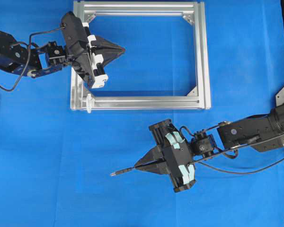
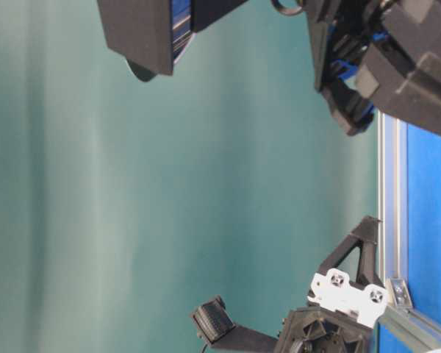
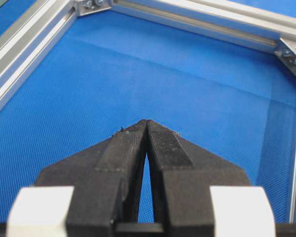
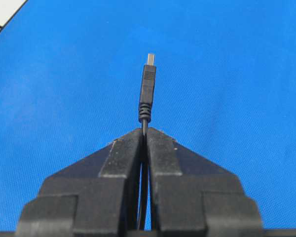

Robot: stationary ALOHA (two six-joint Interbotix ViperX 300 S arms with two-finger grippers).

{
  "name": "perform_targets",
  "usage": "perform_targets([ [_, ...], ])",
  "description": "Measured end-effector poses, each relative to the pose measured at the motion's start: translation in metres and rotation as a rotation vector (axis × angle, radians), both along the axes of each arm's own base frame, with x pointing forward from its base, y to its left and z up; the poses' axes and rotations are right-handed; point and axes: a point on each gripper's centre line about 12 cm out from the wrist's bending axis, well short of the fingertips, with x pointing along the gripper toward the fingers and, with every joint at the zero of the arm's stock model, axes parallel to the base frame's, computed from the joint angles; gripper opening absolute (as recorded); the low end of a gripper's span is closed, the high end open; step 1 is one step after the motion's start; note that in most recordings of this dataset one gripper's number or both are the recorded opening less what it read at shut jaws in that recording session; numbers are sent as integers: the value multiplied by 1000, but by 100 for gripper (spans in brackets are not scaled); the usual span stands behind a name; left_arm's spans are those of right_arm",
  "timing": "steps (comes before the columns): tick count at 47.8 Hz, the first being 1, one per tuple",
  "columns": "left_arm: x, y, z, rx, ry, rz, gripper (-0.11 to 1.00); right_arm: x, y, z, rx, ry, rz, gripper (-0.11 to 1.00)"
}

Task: Insert the wire through the string loop located on the left side.
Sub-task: 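Carry the cable plug with the right gripper toward the white zip-tie loop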

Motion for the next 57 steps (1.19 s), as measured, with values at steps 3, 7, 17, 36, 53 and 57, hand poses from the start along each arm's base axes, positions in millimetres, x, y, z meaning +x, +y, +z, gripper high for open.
perform_targets([
  [3, 0, 1, 1, 1, -3, 2, 0, 0, 0, -1, 0, 1, 0, 0],
  [7, 0, 0, 1, 1, -3, 0, 0, 0, -1, -1, 0, 1, -3, 0],
  [17, 0, 0, 1, 1, -3, 0, 0, 3, -13, -1, -1, 3, -34, 0],
  [36, 1, -3, 0, 1, -1, -8, 0, 11, -85, -6, -3, 20, -213, 0],
  [53, 1, -4, 1, 1, -3, -11, 0, 11, -129, -8, -2, 25, -322, 0],
  [57, 1, -4, 1, 1, -3, -11, 0, 11, -129, -7, -2, 23, -322, 0],
])
